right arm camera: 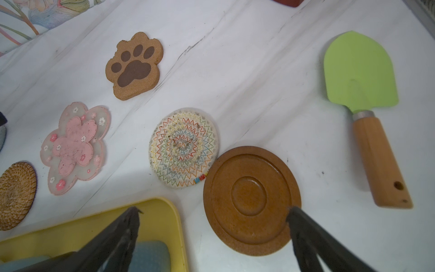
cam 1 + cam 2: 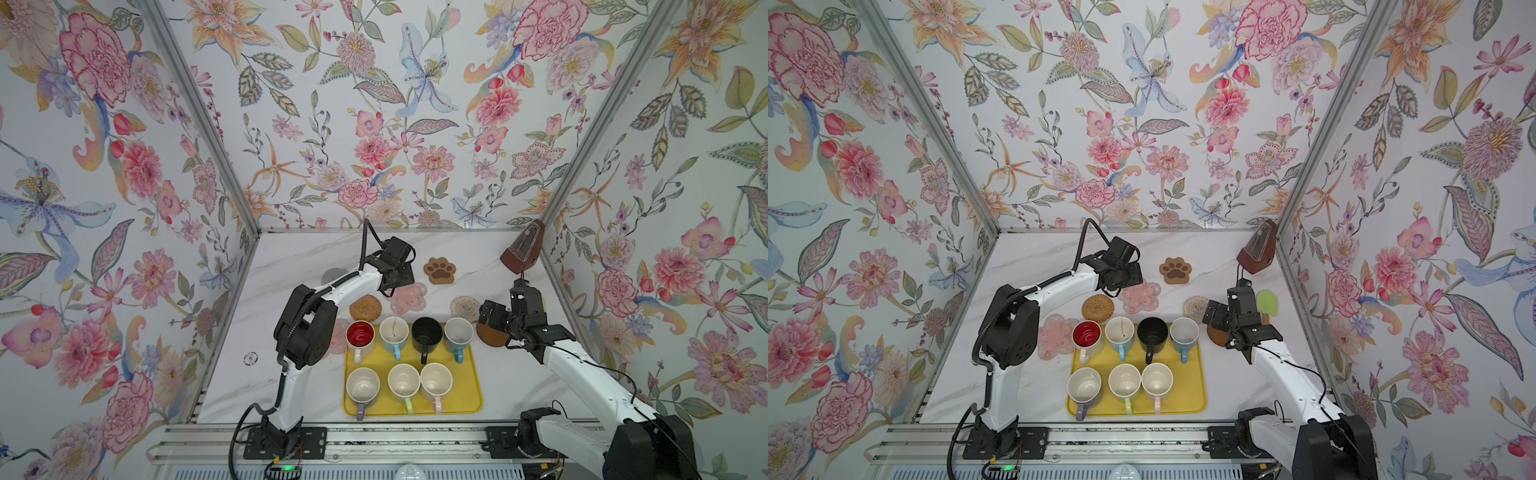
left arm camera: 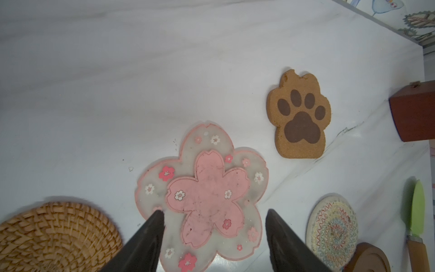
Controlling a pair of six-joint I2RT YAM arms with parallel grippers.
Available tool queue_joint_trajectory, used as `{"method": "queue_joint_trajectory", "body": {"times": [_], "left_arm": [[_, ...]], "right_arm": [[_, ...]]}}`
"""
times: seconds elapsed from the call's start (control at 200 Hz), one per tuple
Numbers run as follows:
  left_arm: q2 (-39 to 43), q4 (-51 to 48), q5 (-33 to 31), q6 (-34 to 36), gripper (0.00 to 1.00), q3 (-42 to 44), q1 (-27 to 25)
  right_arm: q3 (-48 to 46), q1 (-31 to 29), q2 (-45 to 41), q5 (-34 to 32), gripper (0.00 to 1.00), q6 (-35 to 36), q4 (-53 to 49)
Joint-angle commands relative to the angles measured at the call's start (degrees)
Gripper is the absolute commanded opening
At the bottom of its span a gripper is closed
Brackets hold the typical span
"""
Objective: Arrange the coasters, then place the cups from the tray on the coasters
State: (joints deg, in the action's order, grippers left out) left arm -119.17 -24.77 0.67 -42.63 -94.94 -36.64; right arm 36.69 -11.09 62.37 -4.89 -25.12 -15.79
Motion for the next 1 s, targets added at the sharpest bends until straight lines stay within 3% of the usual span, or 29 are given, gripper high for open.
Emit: {"method": "queue_joint_trajectory", "body": {"times": [0.0, 0.996], "left_arm": [[0.47, 0.41, -0.91, -2.74, 0.70, 3.52, -1.38], [-10.43, 1.70, 4.28, -5.88, 0.63, -0.74, -2.22]], "right_arm": [[1.63, 0.36, 0.38, 0.56, 0.99, 0.69, -1.04], [1.72, 2.12, -1.02, 0.94, 0.99, 1.22, -2.41]]}}
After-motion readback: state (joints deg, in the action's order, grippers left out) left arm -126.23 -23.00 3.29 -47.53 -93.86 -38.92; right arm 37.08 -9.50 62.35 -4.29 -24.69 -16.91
